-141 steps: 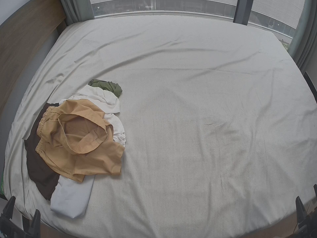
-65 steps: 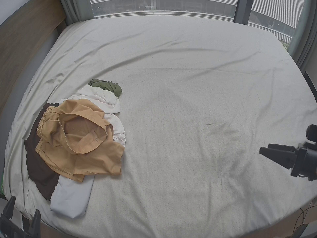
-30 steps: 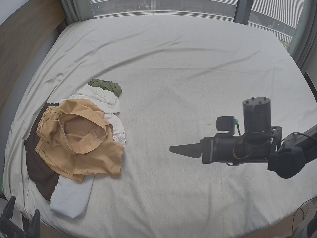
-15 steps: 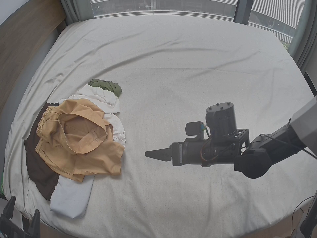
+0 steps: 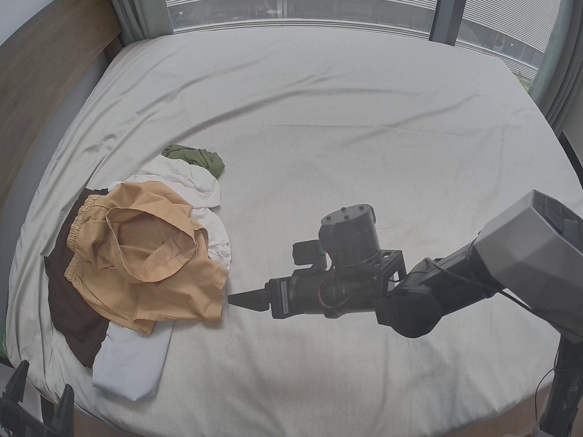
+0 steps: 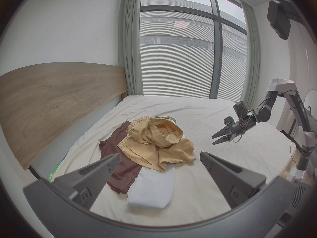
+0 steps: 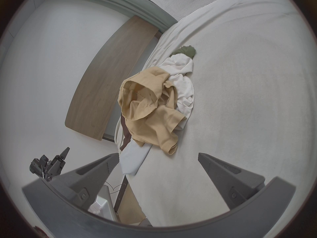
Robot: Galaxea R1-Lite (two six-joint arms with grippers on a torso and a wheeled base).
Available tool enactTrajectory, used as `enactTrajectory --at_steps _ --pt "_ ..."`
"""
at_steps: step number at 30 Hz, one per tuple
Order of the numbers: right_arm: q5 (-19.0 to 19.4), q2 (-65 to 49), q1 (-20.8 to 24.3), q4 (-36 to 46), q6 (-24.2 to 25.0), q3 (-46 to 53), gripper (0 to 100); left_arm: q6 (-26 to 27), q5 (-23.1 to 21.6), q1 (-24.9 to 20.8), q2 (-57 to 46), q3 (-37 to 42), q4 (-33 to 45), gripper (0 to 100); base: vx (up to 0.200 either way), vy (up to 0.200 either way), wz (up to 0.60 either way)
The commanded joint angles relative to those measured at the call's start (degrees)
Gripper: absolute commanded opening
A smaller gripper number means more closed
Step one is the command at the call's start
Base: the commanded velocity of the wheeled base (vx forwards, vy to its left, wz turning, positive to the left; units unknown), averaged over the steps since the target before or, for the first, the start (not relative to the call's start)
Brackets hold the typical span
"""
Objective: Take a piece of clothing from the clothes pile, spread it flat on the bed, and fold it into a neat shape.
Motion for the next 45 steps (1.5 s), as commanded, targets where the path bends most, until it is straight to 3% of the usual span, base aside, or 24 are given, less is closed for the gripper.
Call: enactTrajectory --at_steps 1,14,43,44,45 --pt "0.0 3.0 0.6 0.9 0.0 -2.8 100 -0.1 0.0 0.0 -0.9 1.0 0.0 100 0.000 0.000 0.00" --pt "-0.4 12.7 3.7 3.9 0.4 -13.4 100 -0.2 0.0 0.0 -0.9 1.0 0.0 100 0.000 0.000 0.00" --pt "-6.2 24.5 6.3 8.7 2.6 -30.9 100 -0.5 0.0 0.0 -0.9 1.0 0.0 100 0.000 0.000 0.00" --pt "-6.2 24.5 6.3 8.7 2.6 -30.9 0 -0.5 0.0 0.0 -0.9 1.0 0.0 100 0.000 0.000 0.00" --pt "-6.5 24.8 6.3 8.7 2.9 -31.4 0 -0.4 0.0 0.0 -0.9 1.0 0.0 100 0.000 0.000 0.00"
